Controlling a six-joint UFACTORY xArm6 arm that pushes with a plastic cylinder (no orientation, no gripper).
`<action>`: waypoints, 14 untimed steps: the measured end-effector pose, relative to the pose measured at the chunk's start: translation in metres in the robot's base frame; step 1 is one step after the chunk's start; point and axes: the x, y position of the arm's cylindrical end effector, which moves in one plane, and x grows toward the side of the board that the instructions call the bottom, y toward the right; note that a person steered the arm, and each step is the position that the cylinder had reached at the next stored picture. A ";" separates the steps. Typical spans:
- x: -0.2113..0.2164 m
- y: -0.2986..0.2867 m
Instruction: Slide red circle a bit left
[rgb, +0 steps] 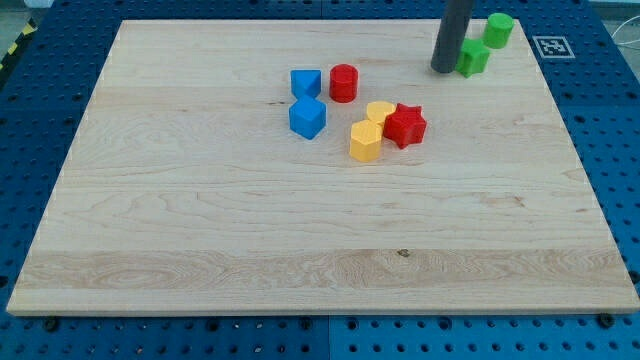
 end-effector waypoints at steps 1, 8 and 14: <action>0.000 0.018; 0.047 0.009; -0.003 -0.221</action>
